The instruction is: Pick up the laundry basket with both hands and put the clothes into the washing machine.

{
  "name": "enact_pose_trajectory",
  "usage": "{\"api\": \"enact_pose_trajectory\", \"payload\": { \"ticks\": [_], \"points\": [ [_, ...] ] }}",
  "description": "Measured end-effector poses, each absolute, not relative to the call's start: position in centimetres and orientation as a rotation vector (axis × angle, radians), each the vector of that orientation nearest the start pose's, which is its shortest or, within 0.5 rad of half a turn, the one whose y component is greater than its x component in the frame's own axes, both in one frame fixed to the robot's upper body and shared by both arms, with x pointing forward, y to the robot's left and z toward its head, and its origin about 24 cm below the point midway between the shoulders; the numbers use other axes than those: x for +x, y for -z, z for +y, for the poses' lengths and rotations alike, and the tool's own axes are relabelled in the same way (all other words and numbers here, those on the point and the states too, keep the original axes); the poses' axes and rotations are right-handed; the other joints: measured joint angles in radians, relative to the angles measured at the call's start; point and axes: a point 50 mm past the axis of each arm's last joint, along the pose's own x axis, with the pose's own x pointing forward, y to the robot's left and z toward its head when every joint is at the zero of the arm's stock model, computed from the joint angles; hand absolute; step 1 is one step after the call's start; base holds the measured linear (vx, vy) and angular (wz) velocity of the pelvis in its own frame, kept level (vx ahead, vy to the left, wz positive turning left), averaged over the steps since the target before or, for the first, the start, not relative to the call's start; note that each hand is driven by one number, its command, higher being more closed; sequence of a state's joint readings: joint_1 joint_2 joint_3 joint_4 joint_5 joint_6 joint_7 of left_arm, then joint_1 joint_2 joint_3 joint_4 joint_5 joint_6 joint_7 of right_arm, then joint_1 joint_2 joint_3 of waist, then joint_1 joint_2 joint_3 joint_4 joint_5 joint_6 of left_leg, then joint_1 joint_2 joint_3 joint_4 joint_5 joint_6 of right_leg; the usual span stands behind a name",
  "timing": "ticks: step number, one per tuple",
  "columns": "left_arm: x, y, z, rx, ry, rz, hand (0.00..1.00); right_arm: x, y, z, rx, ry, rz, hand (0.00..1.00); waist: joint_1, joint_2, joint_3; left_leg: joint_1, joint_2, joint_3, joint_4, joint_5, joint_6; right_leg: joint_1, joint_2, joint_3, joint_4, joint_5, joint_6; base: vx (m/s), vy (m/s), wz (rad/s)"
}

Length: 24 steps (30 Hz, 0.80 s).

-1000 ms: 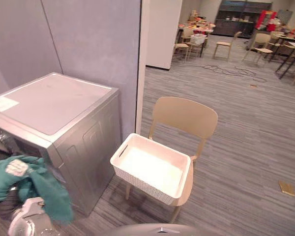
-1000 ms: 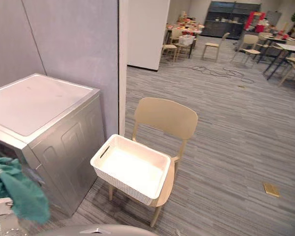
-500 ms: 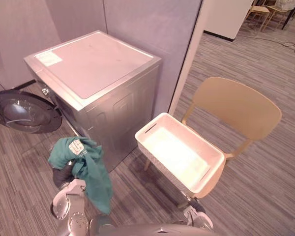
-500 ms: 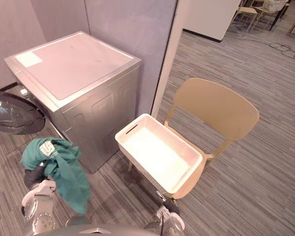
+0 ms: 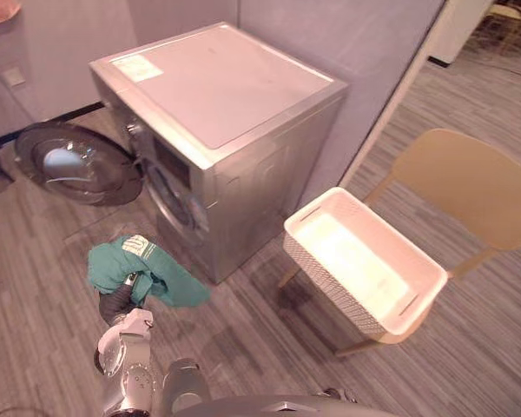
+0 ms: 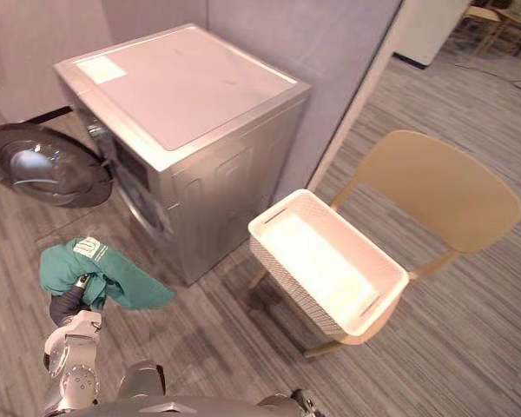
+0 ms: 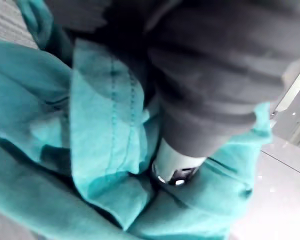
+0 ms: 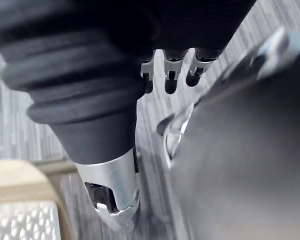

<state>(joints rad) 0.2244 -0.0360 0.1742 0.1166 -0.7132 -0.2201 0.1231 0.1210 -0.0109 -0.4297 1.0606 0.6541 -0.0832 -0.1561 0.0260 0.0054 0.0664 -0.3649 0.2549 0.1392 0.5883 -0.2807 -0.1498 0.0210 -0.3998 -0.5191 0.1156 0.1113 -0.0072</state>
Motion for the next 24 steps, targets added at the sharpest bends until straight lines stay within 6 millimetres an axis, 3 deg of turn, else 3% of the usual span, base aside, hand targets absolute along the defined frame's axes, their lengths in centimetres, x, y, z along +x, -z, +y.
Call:
{"api": "enact_pose_trajectory", "payload": {
  "ticks": [1,2,3,4,5,6,8,9,10,11,13,16,19,20,21,22,23,24],
  "points": [
    [18.4,2.2,21.1,-0.691,-0.528,0.075,1.00,6.1,16.4,-21.8,0.686,0.979,0.955,0.00,0.001,0.002,-0.001,0.004,-0.007,-0.004,-0.008,0.006,0.009,0.000,-0.006,0.032,0.020,0.030,-0.031,0.02,0.185,0.85],
    [18.4,2.2,20.6,-0.687,-0.502,0.087,1.00,6.6,16.1,-21.7,0.695,0.967,0.925,0.00,0.003,-0.006,-0.003,0.031,-0.028,-0.010,-0.045,0.025,0.031,-0.022,-0.012,0.140,0.077,0.096,-0.083,0.08,0.253,0.72],
    [18.2,2.4,20.2,-0.687,-0.489,0.100,1.00,7.2,15.8,-21.8,0.698,0.950,0.892,0.00,0.003,0.010,-0.004,0.053,-0.038,-0.045,-0.090,0.053,0.038,-0.062,0.031,0.271,0.156,0.039,-0.021,0.11,0.229,0.74],
    [18.3,2.4,20.2,-0.685,-0.485,0.098,1.00,7.6,15.7,-21.6,0.722,0.946,0.869,0.00,-0.005,0.004,-0.009,0.056,-0.040,-0.069,-0.114,0.067,0.043,-0.072,0.078,0.329,0.191,-0.034,0.021,0.14,0.105,0.78],
    [18.3,2.3,20.3,-0.681,-0.486,0.090,1.00,8.0,15.6,-20.3,0.761,0.921,0.848,0.00,-0.013,-0.035,-0.026,0.068,-0.054,-0.096,-0.175,0.101,0.055,-0.114,0.169,0.412,0.269,-0.187,0.044,0.12,-0.065,0.77],
    [18.3,2.5,20.0,-0.684,-0.478,0.103,1.00,8.8,15.6,-19.4,0.773,0.878,0.837,0.00,-0.022,-0.063,-0.027,0.091,-0.070,-0.112,-0.222,0.128,0.061,-0.141,0.262,0.465,0.314,-0.281,0.068,0.11,-0.101,0.68],
    [18.3,3.7,18.4,-0.690,-0.426,0.174,1.00,9.4,15.4,-19.1,0.792,0.851,0.816,0.00,-0.022,-0.072,-0.026,0.124,-0.092,-0.114,-0.251,0.137,0.058,-0.163,0.385,0.502,0.294,-0.341,0.074,0.10,-0.123,0.39],
    [18.3,3.9,17.8,-0.699,-0.411,0.192,1.00,9.4,15.4,-19.2,0.792,0.850,0.812,0.00,-0.024,-0.072,-0.026,0.126,-0.105,-0.116,-0.250,0.136,0.056,-0.161,0.400,0.508,0.271,-0.361,0.054,0.10,-0.111,0.42],
    [18.4,4.1,16.0,-0.730,-0.365,0.223,1.00,9.4,15.1,-19.5,0.799,0.858,0.786,0.00,-0.038,-0.060,-0.035,0.118,-0.123,-0.149,-0.243,0.132,0.048,-0.142,0.410,0.519,0.267,-0.375,0.049,0.11,-0.075,0.48],
    [18.8,3.8,14.6,-0.726,-0.287,0.233,1.00,9.5,14.7,-20.0,0.800,0.869,0.747,0.00,-0.039,-0.038,-0.033,0.118,-0.126,-0.163,-0.255,0.136,0.042,-0.137,0.423,0.544,0.269,-0.378,0.048,0.12,-0.062,0.45],
    [19.4,3.3,13.1,-0.732,-0.204,0.228,1.00,9.7,14.4,-20.2,0.802,0.866,0.718,0.00,-0.038,-0.026,-0.031,0.121,-0.119,-0.169,-0.260,0.153,0.025,-0.131,0.430,0.550,0.259,-0.378,0.048,0.17,-0.069,0.26],
    [20.0,2.8,12.0,-0.734,-0.136,0.223,1.00,9.4,14.3,-20.3,0.802,0.871,0.707,0.00,-0.045,-0.032,-0.027,0.142,-0.108,-0.166,-0.239,0.156,0.026,-0.073,0.442,0.535,0.246,-0.378,0.047,0.13,-0.079,0.31],
    [20.3,2.4,11.5,-0.722,-0.098,0.212,1.00,9.8,14.0,-20.4,0.798,0.867,0.689,0.00,-0.036,-0.034,-0.001,0.090,-0.098,-0.162,-0.041,0.153,0.030,-0.006,0.451,0.536,0.220,-0.383,0.038,0.07,-0.016,0.23],
    [20.3,2.3,11.4,-0.723,-0.091,0.210,1.00,10.0,13.9,-20.5,0.795,0.862,0.681,0.00,-0.030,-0.028,0.012,0.048,-0.093,-0.169,0.077,0.156,0.027,0.020,0.456,0.537,0.206,-0.399,0.012,0.00,0.000,0.00],
    [20.3,2.3,11.4,-0.724,-0.087,0.209,1.00,10.3,13.8,-20.5,0.793,0.853,0.674,0.00,-0.019,-0.004,0.031,-0.005,-0.077,-0.188,0.215,0.172,0.011,0.042,0.469,0.538,0.213,-0.429,-0.005,-0.03,0.035,-0.05],
    [20.2,2.3,11.5,-0.724,-0.092,0.212,1.00,10.4,13.8,-20.5,0.792,0.850,0.673,0.00,-0.017,-0.001,0.035,-0.024,-0.074,-0.193,0.265,0.190,0.014,0.049,0.468,0.540,0.222,-0.442,-0.009,-0.01,0.076,-0.14],
    [19.8,2.6,11.6,-0.723,-0.101,0.224,1.00,10.7,13.8,-19.9,0.786,0.818,0.687,0.00,-0.009,-0.013,0.036,-0.065,-0.066,-0.182,0.340,0.205,0.038,0.050,0.450,0.550,0.235,-0.454,-0.010,0.05,0.110,-0.30],
    [19.6,2.6,11.8,-0.724,-0.108,0.222,1.00,11.0,13.7,-19.6,0.776,0.796,0.690,0.00,0.003,-0.013,0.035,-0.085,-0.047,-0.164,0.358,0.172,0.074,0.044,0.436,0.573,0.243,-0.459,-0.001,0.08,0.120,-0.45]
  ]
}}
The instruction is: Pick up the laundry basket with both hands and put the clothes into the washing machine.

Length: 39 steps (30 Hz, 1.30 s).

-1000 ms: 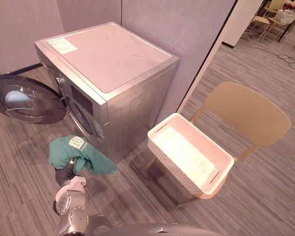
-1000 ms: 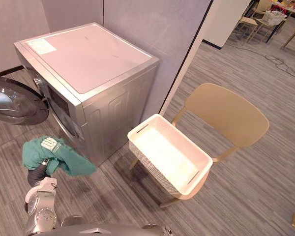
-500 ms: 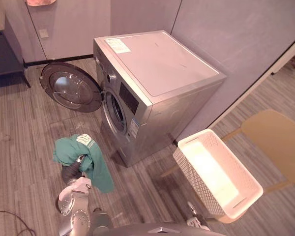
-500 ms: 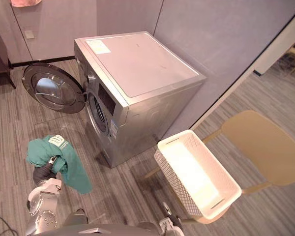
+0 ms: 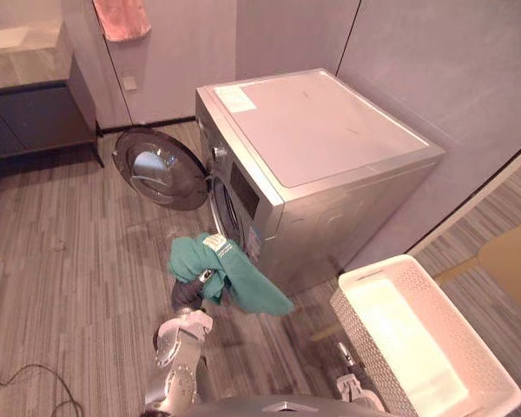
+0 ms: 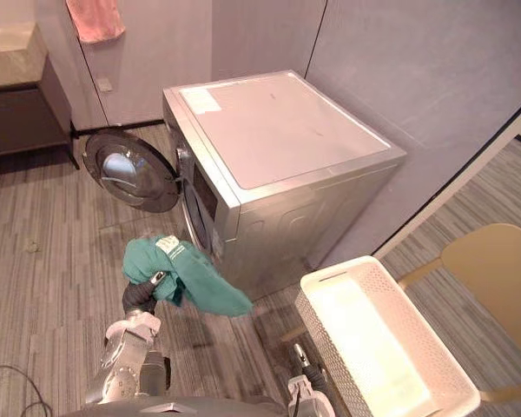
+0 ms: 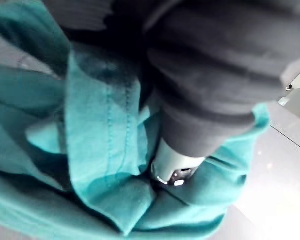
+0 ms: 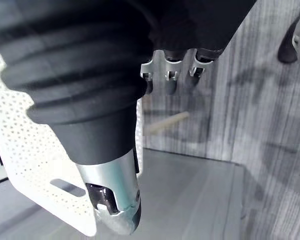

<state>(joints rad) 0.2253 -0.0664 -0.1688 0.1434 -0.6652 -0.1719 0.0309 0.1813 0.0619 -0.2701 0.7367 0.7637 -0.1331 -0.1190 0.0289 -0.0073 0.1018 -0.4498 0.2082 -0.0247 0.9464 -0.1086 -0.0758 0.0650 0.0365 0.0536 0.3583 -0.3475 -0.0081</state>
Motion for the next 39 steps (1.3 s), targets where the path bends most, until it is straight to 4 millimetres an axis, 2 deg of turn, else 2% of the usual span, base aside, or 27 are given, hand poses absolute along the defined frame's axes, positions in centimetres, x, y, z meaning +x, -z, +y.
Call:
{"api": "enact_pose_trajectory", "payload": {
  "ticks": [2,4,6,9,10,11,12,13,14,15,16,17,19,20,21,22,24,26,27,28,29,31,34,36,37,38,39],
  "points": [
    [19.6,2.5,11.9,-0.724,-0.109,0.219,1.00,11.7,13.4,-19.2,0.752,0.749,0.688,0.00,0.003,-0.007,-0.003,-0.017,0.035,0.004,-0.069,-0.035,0.026,-0.019,-0.032,0.032,0.000,-0.004,0.020,0.14,0.184,-0.48],
    [19.6,2.5,12.0,-0.720,-0.118,0.219,1.00,12.6,13.2,-18.7,0.748,0.720,0.684,0.00,-0.002,-0.021,-0.013,-0.014,0.067,-0.016,-0.256,-0.036,0.027,-0.054,-0.071,0.079,0.012,-0.011,0.046,0.23,0.284,-0.46],
    [19.6,2.9,12.2,-0.707,-0.125,0.236,1.00,13.7,13.3,-18.3,0.744,0.716,0.695,0.00,-0.007,-0.038,-0.013,0.005,0.063,-0.168,-0.479,-0.024,0.012,-0.068,-0.132,0.159,0.012,-0.038,0.098,0.30,0.424,-0.52],
    [19.0,4.2,12.0,-0.690,-0.135,0.297,1.00,12.6,14.5,-19.1,0.727,0.777,0.766,0.00,-0.003,-0.030,-0.035,0.039,0.061,-0.249,-0.580,-0.014,0.004,-0.045,-0.204,0.238,-0.005,-0.074,0.157,0.33,0.579,-0.61],
    [18.8,4.8,11.7,-0.677,-0.125,0.334,1.00,11.7,15.0,-20.0,0.722,0.829,0.795,0.00,-0.005,-0.017,-0.052,0.045,0.045,-0.229,-0.541,0.009,-0.171,-0.024,-0.240,0.281,-0.018,-0.075,0.169,0.46,0.919,-0.62],
    [18.5,5.6,13.0,-0.631,-0.147,0.364,1.00,10.6,15.8,-18.9,0.765,0.862,0.863,0.00,-0.014,-0.074,-0.077,0.029,-0.017,-0.169,-0.476,-0.034,-0.167,-0.053,-0.310,0.341,-0.005,-0.014,0.174,0.38,0.782,-0.52],
    [18.4,5.9,13.3,-0.617,-0.149,0.376,1.00,9.9,16.1,-18.7,0.778,0.882,0.890,0.00,-0.023,-0.079,-0.088,0.016,-0.031,-0.154,-0.457,-0.043,-0.169,-0.068,-0.322,0.364,-0.007,0.045,0.171,0.40,0.810,-0.28],
    [18.4,5.8,13.4,-0.603,-0.136,0.375,1.00,9.3,16.3,-18.9,0.795,0.926,0.901,0.00,-0.042,-0.090,-0.098,0.007,-0.053,-0.136,-0.422,-0.070,-0.149,-0.072,-0.339,0.383,-0.025,0.176,0.172,0.26,0.486,-0.24],
    [18.5,5.7,13.3,-0.590,-0.118,0.372,1.00,8.9,16.3,-19.1,0.814,0.962,0.896,0.00,-0.048,-0.074,-0.096,0.003,-0.063,-0.109,-0.406,-0.085,-0.122,-0.092,-0.351,0.388,-0.048,0.283,0.173,0.36,0.710,-0.53],
    [18.7,5.4,13.2,-0.578,-0.094,0.364,1.00,8.5,16.3,-19.5,0.841,1.000,0.879,0.00,-0.049,-0.075,-0.123,-0.001,-0.066,-0.063,-0.402,-0.099,-0.096,-0.128,-0.362,0.393,-0.072,0.437,0.159,0.21,0.453,-0.67],
    [18.9,5.2,13.2,-0.574,-0.087,0.354,1.00,8.6,16.2,-19.6,0.873,1.020,0.855,0.00,-0.049,-0.068,-0.129,0.000,-0.064,-0.036,-0.407,-0.102,-0.081,-0.147,-0.366,0.393,-0.086,0.519,0.144,0.24,0.648,-0.88],
    [19.3,4.5,13.5,-0.565,-0.075,0.323,1.00,9.1,16.0,-19.8,0.918,1.041,0.808,0.00,-0.050,-0.039,-0.124,0.012,-0.062,0.020,-0.419,-0.101,-0.047,-0.187,-0.375,0.370,-0.098,0.629,0.105,0.15,0.510,-0.95],
    [19.9,3.8,14.1,-0.549,-0.076,0.284,1.00,9.6,15.7,-19.8,0.963,1.054,0.769,0.00,-0.050,-0.035,-0.122,0.073,-0.064,0.106,-0.483,-0.088,-0.015,-0.250,-0.377,0.257,-0.021,0.553,0.069,0.08,0.421,-0.99],
    [19.9,3.5,14.3,-0.549,-0.081,0.266,1.00,9.8,15.6,-19.9,0.975,1.054,0.751,0.00,-0.047,-0.027,-0.122,0.123,-0.066,0.157,-0.539,-0.075,0.008,-0.279,-0.345,0.178,0.035,0.463,0.071,0.03,0.323,-1.05],
    [19.9,3.4,14.3,-0.551,-0.082,0.257,1.00,10.0,15.4,-20.0,0.975,1.047,0.738,0.00,-0.045,-0.018,-0.120,0.169,-0.066,0.199,-0.587,-0.064,0.025,-0.290,-0.280,0.148,0.083,0.368,0.084,0.00,0.317,-1.07],
    [19.9,3.4,14.3,-0.553,-0.084,0.256,1.00,10.1,15.4,-19.9,0.977,1.043,0.736,0.00,-0.043,-0.015,-0.119,0.191,-0.067,0.224,-0.610,-0.059,0.029,-0.293,-0.243,0.139,0.102,0.324,0.094,-0.05,0.161,-1.07],
    [19.8,3.5,13.7,-0.588,-0.098,0.256,1.00,10.1,15.3,-20.0,0.980,1.031,0.724,0.00,-0.038,-0.012,-0.116,0.256,-0.086,0.296,-0.690,-0.043,0.047,-0.307,-0.103,0.068,0.149,0.166,0.119,-0.06,0.088,-0.94],
    [19.9,3.4,12.6,-0.637,-0.099,0.257,1.00,9.8,15.2,-20.2,0.976,1.031,0.710,0.00,-0.044,-0.008,-0.114,0.279,-0.097,0.328,-0.724,-0.032,0.049,-0.309,-0.012,0.063,0.121,0.103,0.105,-0.01,-0.038,-0.46],
    [19.9,3.4,12.2,-0.652,-0.096,0.259,1.00,9.6,15.3,-20.3,0.973,1.036,0.712,0.00,-0.048,-0.007,-0.115,0.279,-0.102,0.332,-0.725,-0.031,0.049,-0.305,0.006,0.073,0.086,0.097,0.091,0.03,-0.070,-0.18],
    [20.0,3.4,11.4,-0.675,-0.084,0.267,1.00,9.0,15.4,-20.3,0.972,1.050,0.715,0.00,-0.056,-0.021,-0.121,0.279,-0.116,0.339,-0.725,-0.027,0.043,-0.277,0.000,0.073,0.010,0.095,0.042,0.07,-0.058,-0.02],
    [20.0,3.6,10.2,-0.687,-0.055,0.298,1.00,8.6,15.4,-20.5,0.977,1.068,0.706,0.00,-0.061,0.005,-0.122,0.290,-0.114,0.337,-0.753,0.001,0.031,-0.248,0.007,0.068,-0.044,0.120,0.006,0.09,-0.056,0.01],
    [19.9,3.5,9.2,-0.674,-0.001,0.315,1.00,8.1,15.3,-20.7,0.970,1.065,0.694,0.00,-0.065,0.012,-0.122,0.322,-0.114,0.336,-0.805,0.032,0.030,-0.223,0.011,0.060,-0.072,0.132,-0.001,0.12,-0.079,0.07],
    [20.1,3.2,8.3,-0.668,0.052,0.317,1.00,7.6,15.4,-20.4,0.961,1.065,0.704,0.00,-0.056,0.000,-0.114,0.375,-0.091,0.326,-0.757,0.017,0.018,-0.138,0.021,0.029,-0.078,0.132,-0.001,0.08,-0.101,0.18],
    [20.5,2.6,8.1,-0.672,0.084,0.288,1.00,8.1,15.2,-20.4,0.957,1.049,0.690,0.00,-0.050,-0.009,-0.092,0.295,-0.056,0.308,-0.520,-0.012,0.016,-0.091,0.020,0.009,-0.100,0.126,-0.008,-0.03,-0.088,0.23],
    [20.8,2.1,8.1,-0.675,0.093,0.265,1.00,8.6,15.1,-20.3,0.955,1.029,0.686,0.00,-0.040,-0.007,-0.067,0.208,-0.029,0.263,-0.310,0.000,0.021,-0.064,0.023,0.005,-0.109,0.103,-0.041,-0.11,-0.068,0.10],
    [20.7,2.1,8.2,-0.675,0.092,0.265,1.00,8.9,15.0,-20.5,0.942,1.011,0.686,0.00,-0.029,0.016,-0.054,0.144,-0.010,0.206,-0.168,0.032,0.026,-0.057,0.038,0.008,-0.086,0.091,-0.041,-0.10,-0.007,-0.20],
    [20.4,2.5,8.5,-0.676,0.068,0.278,1.00,9.5,14.7,-20.8,0.928,0.989,0.669,0.00,-0.021,0.022,-0.045,0.083,-0.008,0.157,-0.041,0.086,0.030,-0.056,0.039,0.030,-0.050,0.060,-0.053,-0.03,0.083,-0.45]
  ]
}}
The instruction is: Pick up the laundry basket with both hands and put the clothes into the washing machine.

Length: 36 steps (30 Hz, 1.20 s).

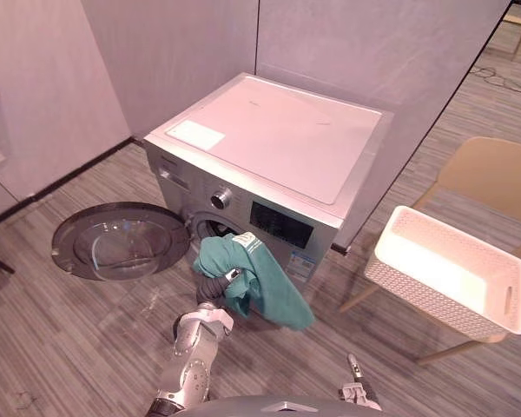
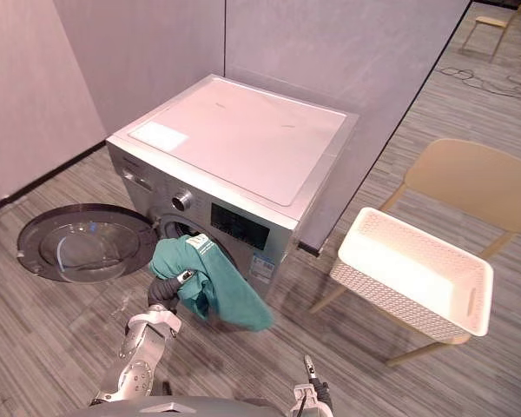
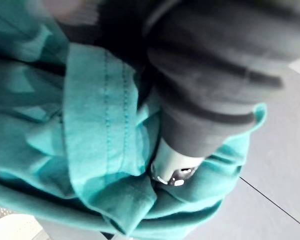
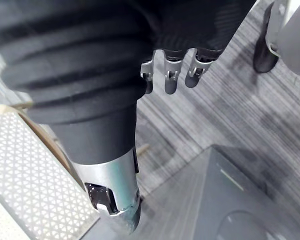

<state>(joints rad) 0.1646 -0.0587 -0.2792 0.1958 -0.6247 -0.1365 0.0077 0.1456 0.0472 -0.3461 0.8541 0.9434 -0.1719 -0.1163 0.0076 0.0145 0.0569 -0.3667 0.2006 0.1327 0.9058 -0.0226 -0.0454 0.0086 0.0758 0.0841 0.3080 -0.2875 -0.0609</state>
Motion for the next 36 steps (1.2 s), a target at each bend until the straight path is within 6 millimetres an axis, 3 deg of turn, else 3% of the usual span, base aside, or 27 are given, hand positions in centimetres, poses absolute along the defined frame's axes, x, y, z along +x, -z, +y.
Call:
{"api": "enact_pose_trajectory", "payload": {
  "ticks": [2,4,6,7,8,9,10,11,12,14,16,18,20,21,24,26,28,31,32,36],
  "points": [
    [19.7,2.7,9.3,-0.683,0.029,0.283,1.00,10.3,14.4,-20.7,0.895,0.933,0.668,0.00,0.009,0.010,0.000,-0.046,0.007,-0.036,0.066,-0.054,0.012,-0.010,-0.006,0.049,0.043,-0.034,0.008,0.06,0.131,-0.69],
    [19.7,2.4,9.6,-0.687,0.016,0.267,1.00,11.0,14.1,-20.4,0.891,0.895,0.656,0.00,0.019,0.003,-0.001,-0.056,0.046,-0.055,-0.024,-0.088,0.020,-0.023,-0.020,0.087,0.051,-0.048,0.031,0.16,0.216,-0.65],
    [19.7,2.1,9.7,-0.678,0.023,0.256,1.00,12.4,13.4,-19.8,0.894,0.834,0.618,0.00,0.023,-0.013,-0.012,-0.018,0.057,-0.127,-0.327,-0.090,0.022,-0.062,-0.056,0.152,0.072,-0.072,0.065,0.25,0.312,-0.61],
    [19.6,2.2,9.7,-0.669,0.022,0.259,1.00,12.8,13.3,-19.8,0.895,0.829,0.616,0.00,0.023,-0.013,-0.015,0.001,0.049,-0.160,-0.409,-0.088,0.018,-0.074,-0.067,0.168,0.080,-0.082,0.078,0.30,0.402,-0.61],
    [19.6,2.4,9.7,-0.661,0.024,0.270,1.00,13.2,13.3,-20.0,0.887,0.823,0.615,0.00,0.017,-0.005,-0.022,0.028,0.036,-0.220,-0.518,-0.076,0.013,-0.089,-0.089,0.192,0.095,-0.105,0.115,0.34,0.491,-0.51],
    [19.4,2.9,9.4,-0.660,0.031,0.294,1.00,12.8,13.5,-20.5,0.867,0.836,0.625,0.00,0.013,0.013,-0.036,0.049,0.032,-0.223,-0.569,-0.089,-0.053,-0.090,-0.112,0.208,0.098,-0.130,0.150,0.35,0.518,-0.35],
    [19.4,3.1,9.3,-0.654,0.032,0.307,1.00,12.6,13.6,-20.4,0.862,0.844,0.640,0.00,0.005,0.008,-0.045,0.056,0.015,-0.208,-0.564,-0.093,-0.162,-0.084,-0.138,0.217,0.095,-0.141,0.169,0.38,0.517,-0.15],
    [19.5,3.5,9.9,-0.631,0.020,0.323,1.00,11.9,14.2,-19.9,0.865,0.858,0.677,0.00,-0.011,-0.039,-0.048,0.050,-0.049,-0.180,-0.521,-0.114,-0.129,-0.072,-0.209,0.239,0.065,-0.117,0.203,0.30,0.391,0.01],
    [19.5,3.6,10.2,-0.621,0.018,0.324,1.00,11.8,14.3,-19.6,0.872,0.860,0.685,0.00,-0.019,-0.045,-0.051,0.043,-0.065,-0.173,-0.507,-0.122,-0.115,-0.058,-0.231,0.240,0.040,-0.088,0.217,0.37,0.468,-0.01],
    [19.9,3.1,11.0,-0.583,0.036,0.297,1.00,11.3,14.7,-19.2,0.862,0.864,0.716,0.00,-0.022,-0.041,-0.050,0.056,-0.081,-0.127,-0.509,-0.143,-0.078,-0.057,-0.261,0.267,-0.019,0.056,0.253,0.36,0.504,-0.27],
    [20.1,2.4,11.7,-0.559,0.042,0.259,1.00,11.1,14.8,-19.2,0.861,0.866,0.727,0.00,-0.018,-0.026,-0.049,0.058,-0.079,-0.083,-0.507,-0.154,-0.058,-0.101,-0.269,0.289,-0.021,0.102,0.285,0.23,0.342,-0.69],
    [20.3,2.0,12.7,-0.537,0.029,0.229,1.00,11.7,14.7,-19.0,0.828,0.828,0.738,0.00,-0.015,-0.026,-0.049,0.057,-0.066,-0.011,-0.505,-0.166,-0.036,-0.161,-0.277,0.259,-0.070,0.133,0.287,0.17,0.242,-1.06],
    [20.4,2.1,14.0,-0.529,-0.023,0.219,1.00,13.0,14.5,-18.7,0.773,0.752,0.756,0.00,-0.010,-0.010,-0.036,0.049,-0.025,0.065,-0.504,-0.167,-0.035,-0.250,-0.247,0.083,-0.147,0.208,0.244,0.08,-0.014,-1.21],
    [20.3,2.5,14.0,-0.532,-0.029,0.233,1.00,13.1,14.4,-19.1,0.755,0.744,0.748,0.00,-0.018,-0.011,-0.033,0.050,-0.020,0.067,-0.504,-0.168,-0.036,-0.243,-0.242,0.017,-0.167,0.211,0.238,0.12,-0.085,-0.61],
    [20.8,2.7,13.0,-0.554,-0.006,0.250,1.00,13.2,14.0,-20.9,0.692,0.738,0.726,0.00,-0.035,0.034,0.033,0.051,0.007,0.055,-0.504,-0.168,-0.038,-0.226,-0.218,0.010,-0.186,0.210,0.239,0.08,-0.066,-0.04],
    [21.2,2.7,12.3,-0.573,0.010,0.247,1.00,12.8,14.0,-21.5,0.666,0.730,0.725,0.00,-0.021,0.022,0.065,0.043,0.027,0.055,-0.492,-0.160,-0.051,-0.241,-0.196,0.010,-0.159,0.198,0.233,0.02,-0.107,-0.02],
    [21.7,2.5,11.7,-0.574,0.035,0.244,1.00,13.2,13.5,-21.6,0.652,0.699,0.694,0.00,-0.031,0.013,0.091,-0.002,0.046,0.030,-0.442,-0.159,-0.053,-0.282,-0.183,-0.017,-0.081,0.152,0.220,-0.02,-0.133,0.21],
    [23.8,1.0,11.1,-0.573,0.060,0.190,1.00,15.5,11.7,-21.2,0.657,0.616,0.578,0.00,-0.034,-0.024,0.149,-0.105,0.085,0.028,-0.368,-0.160,-0.053,-0.398,-0.156,-0.042,0.052,0.120,0.207,-0.10,-0.073,0.16],
    [25.0,0.0,11.1,-0.567,0.064,0.153,1.00,16.5,10.8,-20.9,0.661,0.578,0.529,0.00,-0.031,-0.045,0.176,-0.144,0.094,0.030,-0.340,-0.160,-0.053,-0.444,-0.152,-0.042,0.098,0.107,0.206,-0.08,-0.010,0.04],
    [28.4,-3.8,11.2,-0.585,0.020,0.021,1.00,18.8,8.2,-20.2,0.693,0.511,0.384,0.00,-0.030,-0.061,0.211,-0.282,0.126,0.024,-0.237,-0.221,-0.079,-0.605,-0.138,-0.045,0.249,0.052,0.204,-0.16,0.035,-0.04]
  ]
}}
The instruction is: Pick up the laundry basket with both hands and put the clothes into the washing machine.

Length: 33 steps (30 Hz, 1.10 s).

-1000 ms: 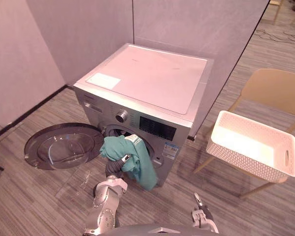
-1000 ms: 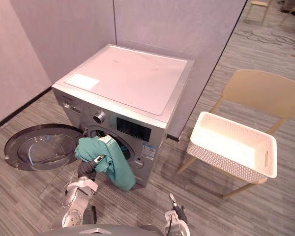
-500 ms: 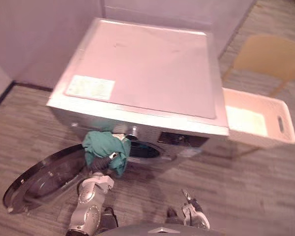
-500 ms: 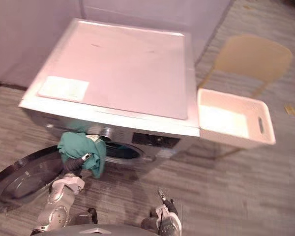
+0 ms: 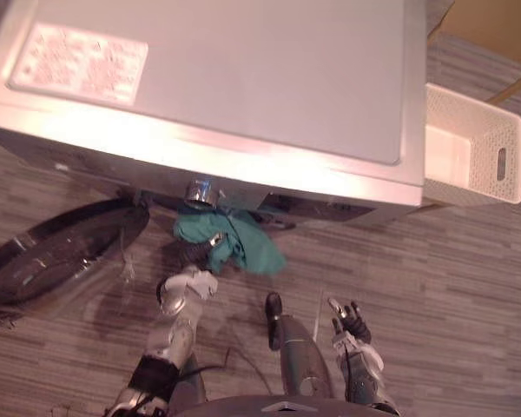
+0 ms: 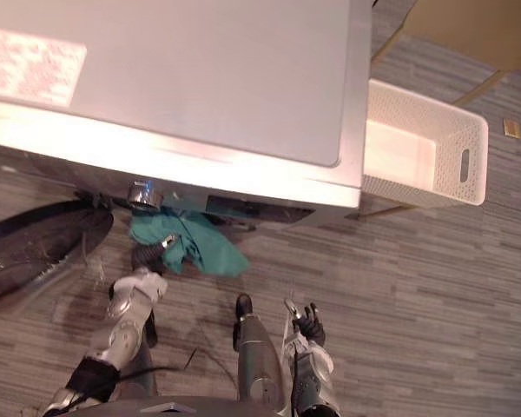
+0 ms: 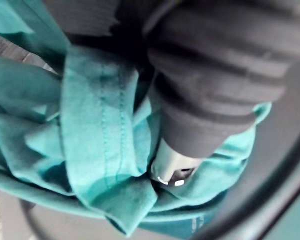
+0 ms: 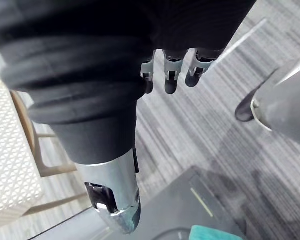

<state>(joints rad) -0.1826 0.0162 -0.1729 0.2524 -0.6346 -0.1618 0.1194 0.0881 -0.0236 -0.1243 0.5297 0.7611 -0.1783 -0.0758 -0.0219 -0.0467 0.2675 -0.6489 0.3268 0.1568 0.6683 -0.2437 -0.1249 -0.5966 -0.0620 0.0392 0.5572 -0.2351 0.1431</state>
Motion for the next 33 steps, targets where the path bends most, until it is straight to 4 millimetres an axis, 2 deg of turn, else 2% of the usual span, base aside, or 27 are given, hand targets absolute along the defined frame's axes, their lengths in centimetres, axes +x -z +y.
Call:
{"api": "enact_pose_trajectory", "payload": {
  "ticks": [1,5,9,13,15,17,18,19,20,24,29,30,33],
  "points": [
    [29.5,-5.4,11.3,-0.595,0.006,-0.035,1.00,19.3,7.5,-20.0,0.700,0.496,0.351,0.00,0.000,0.001,0.004,-0.057,0.006,-0.006,0.044,-0.024,-0.003,-0.062,0.001,0.000,0.053,-0.021,-0.001,-0.15,0.035,-0.08],
    [32.7,-9.6,12.8,-0.655,-0.096,-0.170,1.00,20.5,5.9,-19.6,0.779,0.501,0.264,0.00,0.008,-0.007,0.041,-0.209,0.052,-0.014,0.184,-0.086,-0.001,-0.227,0.026,0.016,0.182,-0.053,0.001,-0.21,0.031,-0.28],
    [35.0,-12.9,15.1,-0.682,-0.188,-0.257,1.00,21.3,4.0,-19.6,0.817,0.494,0.164,0.00,-0.005,-0.020,0.061,-0.346,0.095,-0.021,0.290,-0.107,0.003,-0.375,0.060,0.042,0.273,-0.052,0.001,-0.16,-0.013,-0.35],
    [36.7,-15.6,16.3,-0.666,-0.209,-0.314,1.00,21.8,3.0,-19.3,0.865,0.480,0.109,0.00,-0.011,-0.038,0.078,-0.415,0.125,-0.021,0.339,-0.113,0.005,-0.451,0.088,0.059,0.308,-0.045,0.000,-0.08,-0.024,-0.30],
    [38.0,-18.6,16.9,-0.641,-0.204,-0.370,1.00,22.0,2.3,-19.1,0.881,0.463,0.074,0.00,-0.021,-0.049,0.102,-0.453,0.148,-0.023,0.364,-0.116,0.005,-0.485,0.110,0.063,0.310,-0.030,0.001,-0.04,0.007,-0.30],
    [38.7,-20.5,17.3,-0.620,-0.200,-0.403,1.00,22.1,2.2,-19.0,0.895,0.464,0.064,0.00,-0.028,-0.052,0.104,-0.488,0.159,-0.027,0.378,-0.118,0.008,-0.514,0.119,0.063,0.308,-0.021,0.003,-0.03,0.021,-0.24],
    [39.2,-22.1,17.3,-0.607,-0.190,-0.429,1.00,22.1,2.1,-19.0,0.901,0.467,0.057,0.00,-0.034,-0.053,0.106,-0.523,0.171,-0.030,0.396,-0.120,0.010,-0.543,0.128,0.064,0.310,-0.014,0.005,-0.01,0.040,-0.27],
    [39.4,-22.8,17.4,-0.601,-0.187,-0.437,1.00,22.1,2.1,-18.9,0.908,0.469,0.054,0.00,-0.035,-0.056,0.108,-0.534,0.176,-0.030,0.404,-0.122,0.012,-0.553,0.133,0.067,0.312,-0.011,0.007,0.00,0.054,-0.33],
    [39.8,-24.7,17.6,-0.578,-0.181,-0.464,1.00,22.1,2.1,-18.7,0.919,0.466,0.050,0.00,-0.038,-0.063,0.128,-0.548,0.186,-0.031,0.420,-0.123,0.014,-0.564,0.141,0.070,0.314,-0.006,0.008,0.01,0.048,-0.22],
    [40.3,-28.7,17.4,-0.521,-0.140,-0.518,1.00,22.0,2.3,-18.6,0.952,0.460,0.048,0.00,-0.041,-0.070,0.141,-0.594,0.207,-0.030,0.448,-0.137,0.019,-0.606,0.158,0.081,0.314,0.008,0.017,0.01,0.052,-0.25],
    [38.6,-38.7,16.6,-0.349,-0.072,-0.712,1.00,21.8,2.8,-18.6,0.963,0.462,0.062,0.00,-0.048,-0.075,0.143,-0.671,0.235,-0.034,0.487,-0.146,0.028,-0.665,0.182,0.090,0.305,0.040,0.028,0.01,0.068,-0.26],
    [37.4,-41.7,16.1,-0.321,-0.045,-0.787,1.00,21.7,3.2,-18.6,0.967,0.473,0.079,0.00,-0.051,-0.075,0.143,-0.685,0.238,-0.041,0.498,-0.148,0.031,-0.673,0.184,0.087,0.307,0.041,0.028,0.01,0.066,-0.11],
    [35.1,-45.7,15.9,-0.292,-0.018,-0.924,1.00,21.4,3.6,-19.1,0.987,0.505,0.081,0.00,-0.062,-0.075,0.143,-0.701,0.234,-0.041,0.503,-0.150,0.036,-0.689,0.179,0.087,0.315,0.041,0.028,0.02,0.059,0.00]
  ]
}}
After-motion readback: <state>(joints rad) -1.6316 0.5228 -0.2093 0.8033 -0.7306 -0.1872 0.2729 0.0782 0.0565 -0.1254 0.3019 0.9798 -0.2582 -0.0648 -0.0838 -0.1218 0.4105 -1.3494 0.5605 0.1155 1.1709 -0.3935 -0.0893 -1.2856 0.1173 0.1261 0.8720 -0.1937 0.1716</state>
